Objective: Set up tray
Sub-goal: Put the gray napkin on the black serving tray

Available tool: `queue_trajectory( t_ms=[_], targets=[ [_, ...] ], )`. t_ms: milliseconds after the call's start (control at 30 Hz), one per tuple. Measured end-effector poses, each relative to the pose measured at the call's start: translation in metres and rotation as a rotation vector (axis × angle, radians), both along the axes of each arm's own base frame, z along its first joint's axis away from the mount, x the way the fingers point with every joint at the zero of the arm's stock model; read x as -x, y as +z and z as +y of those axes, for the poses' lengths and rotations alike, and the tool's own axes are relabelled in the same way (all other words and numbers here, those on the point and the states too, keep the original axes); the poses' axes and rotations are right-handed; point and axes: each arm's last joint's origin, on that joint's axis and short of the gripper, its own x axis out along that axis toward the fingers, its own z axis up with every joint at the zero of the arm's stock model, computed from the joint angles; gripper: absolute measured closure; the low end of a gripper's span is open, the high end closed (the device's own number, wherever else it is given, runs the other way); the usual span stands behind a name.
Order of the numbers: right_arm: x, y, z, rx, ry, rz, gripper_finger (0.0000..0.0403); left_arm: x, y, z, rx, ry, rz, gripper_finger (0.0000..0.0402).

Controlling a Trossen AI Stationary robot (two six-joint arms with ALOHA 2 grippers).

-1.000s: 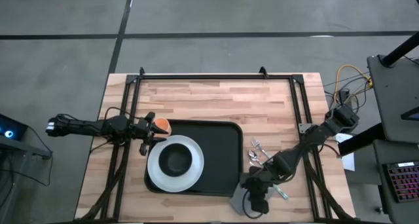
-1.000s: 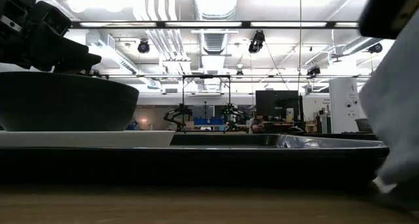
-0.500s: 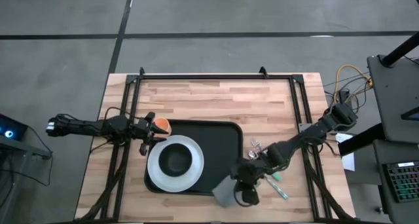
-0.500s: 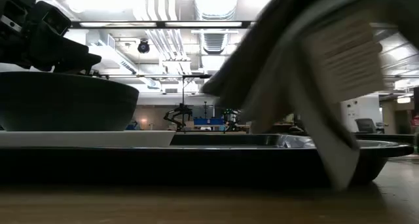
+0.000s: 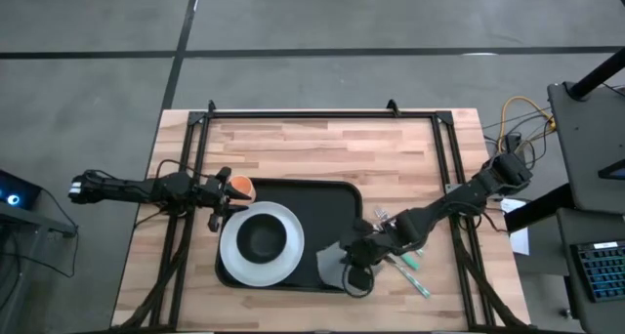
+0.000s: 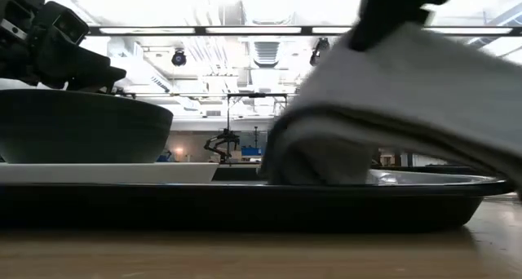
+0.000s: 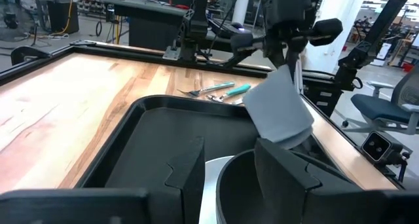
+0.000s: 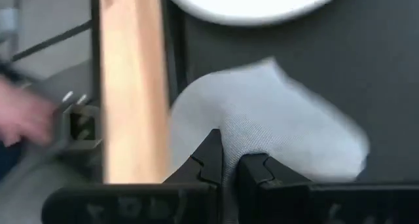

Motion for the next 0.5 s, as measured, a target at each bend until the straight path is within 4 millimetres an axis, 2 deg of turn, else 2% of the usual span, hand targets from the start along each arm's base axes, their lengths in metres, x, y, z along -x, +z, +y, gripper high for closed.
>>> queue_trajectory(
  t_ms=[133, 267, 367, 500],
  targets=[
    [-0.002, 0.003, -0.008, 0.111, -0.149, -0.055, 0.0395, 0.0, 0.0, 0.0, 0.0, 0.0, 0.0, 0.0287],
    [-0.002, -0.007, -0.023, -0.056, -0.357, 0.056, 0.0395, 0.0, 0.0, 0.0, 0.0, 0.0, 0.0, 0.0287],
    [0.001, -0.015, -0.024, -0.189, -0.408, 0.14, 0.0395, 0.0, 0.0, 0.0, 0.0, 0.0, 0.0, 0.0287],
    [0.005, -0.021, -0.023, -0.233, -0.456, 0.188, 0.0394, 0.0, 0.0, 0.0, 0.0, 0.0, 0.0, 0.0287]
  ],
)
